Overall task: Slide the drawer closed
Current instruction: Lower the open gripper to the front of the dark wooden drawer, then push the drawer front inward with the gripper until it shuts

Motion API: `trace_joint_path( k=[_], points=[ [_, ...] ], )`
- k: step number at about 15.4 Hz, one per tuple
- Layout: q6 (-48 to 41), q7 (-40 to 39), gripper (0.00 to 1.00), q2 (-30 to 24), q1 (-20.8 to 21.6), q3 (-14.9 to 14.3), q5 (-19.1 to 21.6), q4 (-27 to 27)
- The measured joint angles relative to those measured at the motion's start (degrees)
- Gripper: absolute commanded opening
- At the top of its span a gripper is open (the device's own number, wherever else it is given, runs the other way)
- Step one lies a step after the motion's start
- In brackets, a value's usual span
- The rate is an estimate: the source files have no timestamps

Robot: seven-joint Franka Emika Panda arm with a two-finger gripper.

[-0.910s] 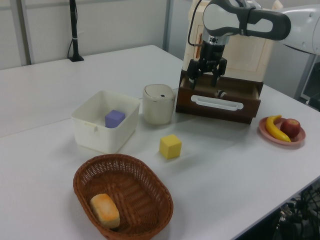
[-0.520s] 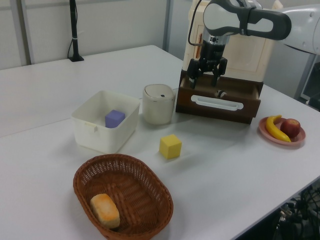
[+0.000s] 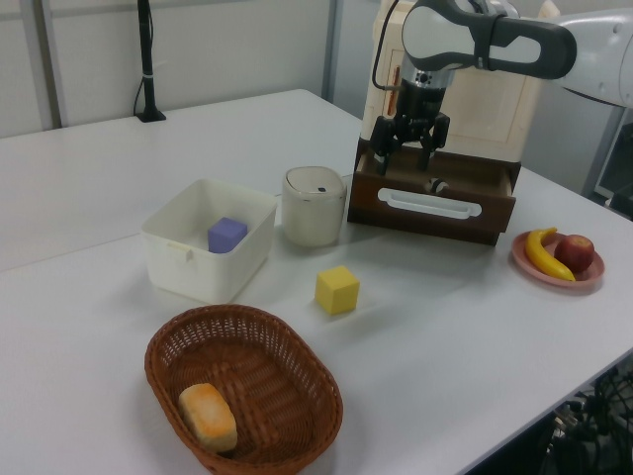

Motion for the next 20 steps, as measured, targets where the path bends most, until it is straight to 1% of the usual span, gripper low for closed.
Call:
trace_joint_path(
  k=[3, 4, 6, 7, 8, 9, 11, 12, 18, 20],
  points=[
    [0.0, 0.0, 1.00, -0.3, 0.0, 0.0, 0.0, 0.0],
    [-0.1, 0.0, 0.98, -0.4, -0.1, 0.0, 0.0, 0.0],
    [-0.6, 0.0, 0.91, -0.8, -0.2, -0.1, 0.0, 0.0],
    [-1.3, 0.0, 0.83, -0.9, -0.3, -0.1, 0.0, 0.0],
    [-1.8, 0.0, 0.70, -0.9, -0.3, -0.1, 0.0, 0.0],
    [-2.3, 0.0, 0.52, -0.9, -0.3, -0.1, 0.0, -0.1],
    [-2.6, 0.0, 0.11, -0.9, -0.3, -0.1, 0.0, -0.4],
    [-2.7, 0.0, 0.00, -0.9, -0.3, -0.1, -0.1, -0.5],
    [-2.9, 0.3, 0.00, -1.0, -0.3, -0.1, -0.3, -1.7],
    [-2.9, 2.8, 0.00, -1.0, -0.3, -0.1, -1.1, -3.2]
  ],
)
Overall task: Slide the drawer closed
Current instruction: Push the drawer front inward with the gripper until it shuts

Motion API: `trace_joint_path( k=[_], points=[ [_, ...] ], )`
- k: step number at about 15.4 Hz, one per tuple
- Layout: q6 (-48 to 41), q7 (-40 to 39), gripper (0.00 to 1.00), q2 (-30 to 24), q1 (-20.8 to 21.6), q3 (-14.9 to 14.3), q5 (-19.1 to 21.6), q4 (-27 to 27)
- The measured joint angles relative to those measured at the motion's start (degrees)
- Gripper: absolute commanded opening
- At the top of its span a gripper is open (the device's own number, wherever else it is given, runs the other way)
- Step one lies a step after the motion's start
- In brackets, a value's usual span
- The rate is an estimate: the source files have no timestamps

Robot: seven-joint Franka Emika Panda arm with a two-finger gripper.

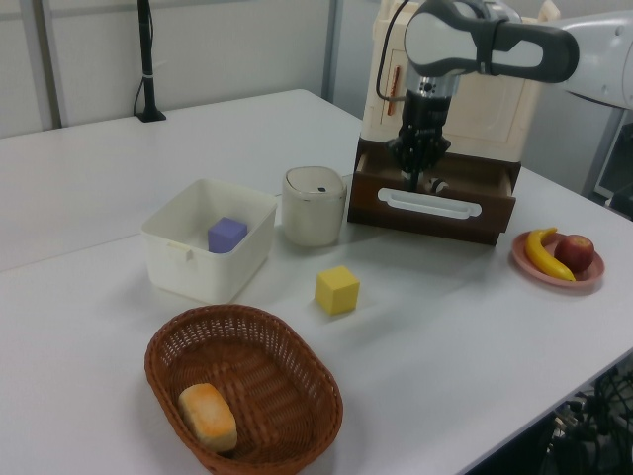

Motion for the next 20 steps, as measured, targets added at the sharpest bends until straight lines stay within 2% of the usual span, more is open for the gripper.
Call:
trace_joint_path(
  k=[4, 9, 14, 20],
  points=[
    [1.3, 10.2, 0.00, 0.0, -0.2, -0.5, -1.0, -3.2],
    [9.5, 19.6, 0.00, 0.3, -0.4, -3.0, -2.4, -7.3],
    [14.5, 22.7, 0.00, 1.4, -0.5, -5.4, -2.4, -7.8],
    [16.1, 25.0, 0.00, 2.9, -0.3, -5.3, -3.1, -7.8]
  ],
)
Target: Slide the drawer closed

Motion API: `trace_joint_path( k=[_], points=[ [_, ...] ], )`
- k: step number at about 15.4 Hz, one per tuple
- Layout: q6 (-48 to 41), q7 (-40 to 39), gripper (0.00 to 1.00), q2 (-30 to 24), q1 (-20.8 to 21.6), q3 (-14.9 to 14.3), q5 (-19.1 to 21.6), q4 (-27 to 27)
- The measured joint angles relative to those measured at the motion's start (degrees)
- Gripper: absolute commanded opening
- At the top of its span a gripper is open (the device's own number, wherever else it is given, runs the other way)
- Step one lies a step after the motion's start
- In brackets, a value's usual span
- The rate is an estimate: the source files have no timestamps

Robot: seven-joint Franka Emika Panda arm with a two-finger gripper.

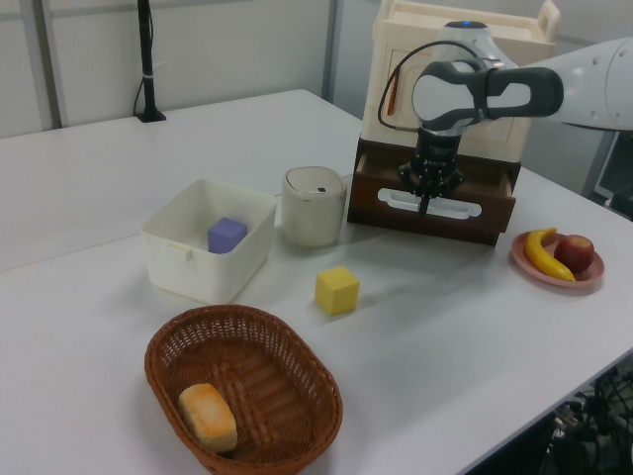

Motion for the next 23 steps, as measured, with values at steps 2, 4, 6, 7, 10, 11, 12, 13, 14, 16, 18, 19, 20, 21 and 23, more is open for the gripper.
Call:
trace_joint_path(
  k=[2, 4, 6, 7, 10, 11, 12, 13, 14, 16, 18, 19, 20, 21, 23],
  points=[
    [0.1, 0.3, 0.00, 1.1, 0.0, 0.0, -0.3, 0.0],
    [0.9, 1.4, 0.00, 1.7, 0.0, 0.0, -0.3, 0.2],
    [3.3, 2.5, 0.00, 1.9, -0.2, -0.4, -0.4, 0.4],
    [4.5, 2.5, 0.00, 2.1, -0.3, -0.7, -0.4, 0.5],
    [7.1, 2.6, 0.00, 3.5, -1.6, -1.0, -0.4, 2.0],
    [7.3, 2.6, 0.00, 4.3, -2.0, -1.1, -0.6, 2.9],
    [7.3, 2.6, 0.00, 5.3, -2.5, -1.1, -1.3, 4.0],
    [7.4, 2.6, 0.00, 6.6, -2.9, -1.1, -1.9, 5.2],
    [7.6, 2.8, 0.00, 7.9, -3.3, -1.1, -2.3, 6.5],
    [9.5, 3.8, 0.00, 10.6, -4.1, -1.2, -2.9, 9.0],
    [11.2, 4.3, 0.00, 11.8, -4.9, -1.3, -2.9, 10.4],
    [11.4, 4.5, 0.00, 12.0, -5.3, -1.1, -2.8, 10.7],
    [11.4, 4.8, 0.00, 12.0, -5.3, -1.1, -2.8, 10.7],
    [11.3, 5.0, 0.00, 12.0, -5.3, -1.1, -2.8, 10.7],
    [11.3, 4.6, 0.00, 12.0, -5.2, -1.0, -3.6, 10.7]
  ],
)
